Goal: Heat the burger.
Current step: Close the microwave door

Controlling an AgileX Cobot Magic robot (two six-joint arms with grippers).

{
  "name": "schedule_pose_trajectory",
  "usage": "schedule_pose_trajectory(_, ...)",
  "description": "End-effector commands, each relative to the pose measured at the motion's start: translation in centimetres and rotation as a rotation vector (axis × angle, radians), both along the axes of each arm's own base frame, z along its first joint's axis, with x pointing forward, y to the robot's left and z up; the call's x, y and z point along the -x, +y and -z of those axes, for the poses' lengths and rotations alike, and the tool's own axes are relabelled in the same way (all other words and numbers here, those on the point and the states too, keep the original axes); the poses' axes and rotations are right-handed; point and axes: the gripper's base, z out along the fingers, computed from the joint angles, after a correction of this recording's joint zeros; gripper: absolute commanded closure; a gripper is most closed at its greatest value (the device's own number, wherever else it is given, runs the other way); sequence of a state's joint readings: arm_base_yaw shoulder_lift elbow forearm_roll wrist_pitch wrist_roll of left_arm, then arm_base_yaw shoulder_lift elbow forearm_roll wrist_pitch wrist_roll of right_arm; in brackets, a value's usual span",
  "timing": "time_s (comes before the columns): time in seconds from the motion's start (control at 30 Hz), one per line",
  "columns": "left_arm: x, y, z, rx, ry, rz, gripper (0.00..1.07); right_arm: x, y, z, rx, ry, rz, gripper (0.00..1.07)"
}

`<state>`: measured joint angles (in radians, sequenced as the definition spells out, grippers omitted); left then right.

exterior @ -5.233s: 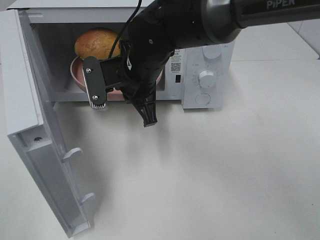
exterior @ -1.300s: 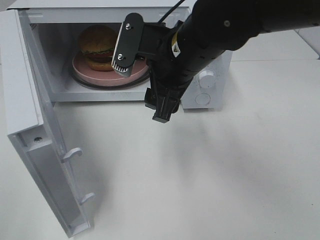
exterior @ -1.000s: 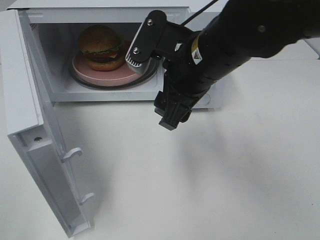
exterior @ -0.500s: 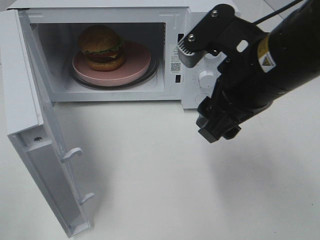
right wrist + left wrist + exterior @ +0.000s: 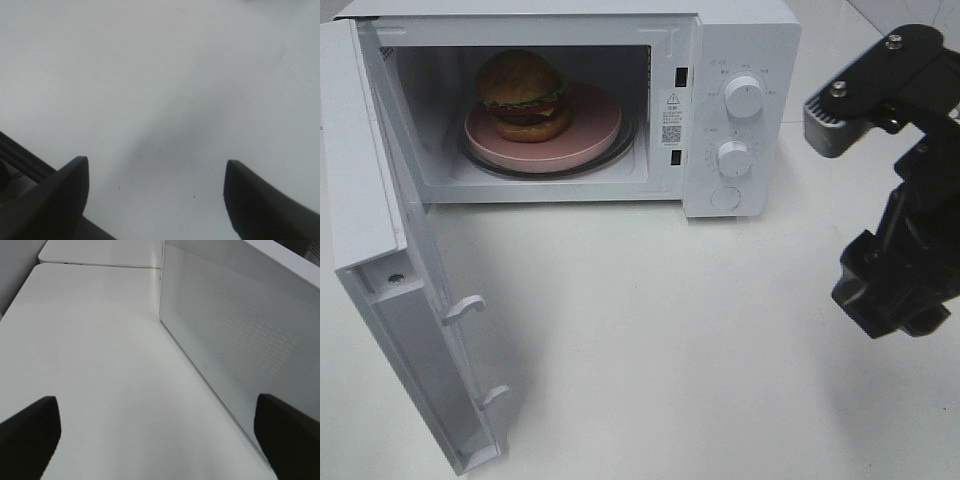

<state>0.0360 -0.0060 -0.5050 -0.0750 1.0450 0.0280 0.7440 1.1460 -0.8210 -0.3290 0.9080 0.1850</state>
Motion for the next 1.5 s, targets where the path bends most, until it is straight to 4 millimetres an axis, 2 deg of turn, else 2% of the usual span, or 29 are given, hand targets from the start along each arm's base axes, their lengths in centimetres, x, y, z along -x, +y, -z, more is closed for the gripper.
schedule_pose_trajectory(0.03,0.3,0.0,0.0,0.008,-0.027,0.004,0.09,1.4,-1.5,-0.5,-0.001,0.007,0.048,0.34)
schedule_pose_trajectory(0.13,0.3,0.0,0.0,0.008,-0.027,0.004,0.09,1.7,-1.8,-0.6,-0.007,0.003,0.056,0.34)
schedule_pose_trajectory(0.23,0.3,0.0,0.0,0.008,-0.027,0.004,0.09,2.8,-2.8,-0.6,-0.021,-0.004,0.078,0.34)
schedule_pose_trajectory(0.3,0.3,0.0,0.0,0.008,-0.027,0.004,0.09,4.2,-4.1,-0.9,-0.063,-0.041,0.090,0.34)
schedule_pose_trajectory(0.43,0.3,0.0,0.0,0.008,-0.027,0.004,0.09,5.2,-5.1,-0.8,-0.083,-0.063,0.101,0.34)
schedule_pose_trajectory(0.57,0.3,0.0,0.0,0.008,-0.027,0.004,0.09,6.0,-7.2,-0.2,-0.114,-0.051,0.229,0.34)
schedule_pose_trajectory(0.73,0.3,0.0,0.0,0.008,-0.027,0.004,0.09,6.7,-8.8,0.1,-0.153,-0.059,0.351,0.34)
schedule_pose_trajectory(0.8,0.3,0.0,0.0,0.008,-0.027,0.004,0.09,7.5,-10.0,0.2,-0.190,-0.097,0.436,0.34)
schedule_pose_trajectory(0.97,0.3,0.0,0.0,0.008,-0.027,0.004,0.09,9.2,-11.5,0.3,-0.228,-0.188,0.529,0.34)
schedule_pose_trajectory(1.13,0.3,0.0,0.0,0.008,-0.027,0.004,0.09,10.8,-12.2,0.3,-0.281,-0.284,0.576,0.34)
schedule_pose_trajectory(1.2,0.3,0.0,0.0,0.008,-0.027,0.004,0.09,12.1,-12.6,0.2,-0.308,-0.344,0.594,0.34)
schedule_pose_trajectory(1.33,0.3,0.0,0.0,0.008,-0.027,0.004,0.09,13.4,-12.7,0.0,-0.341,-0.414,0.603,0.34)
schedule_pose_trajectory(1.37,0.3,0.0,0.0,0.008,-0.027,0.004,0.09,14.4,-12.7,-0.1,-0.364,-0.469,0.602,0.34)
schedule_pose_trajectory(1.5,0.3,0.0,0.0,0.008,-0.027,0.004,0.09,16.0,-12.7,-0.1,-0.411,-0.562,0.610,0.34)
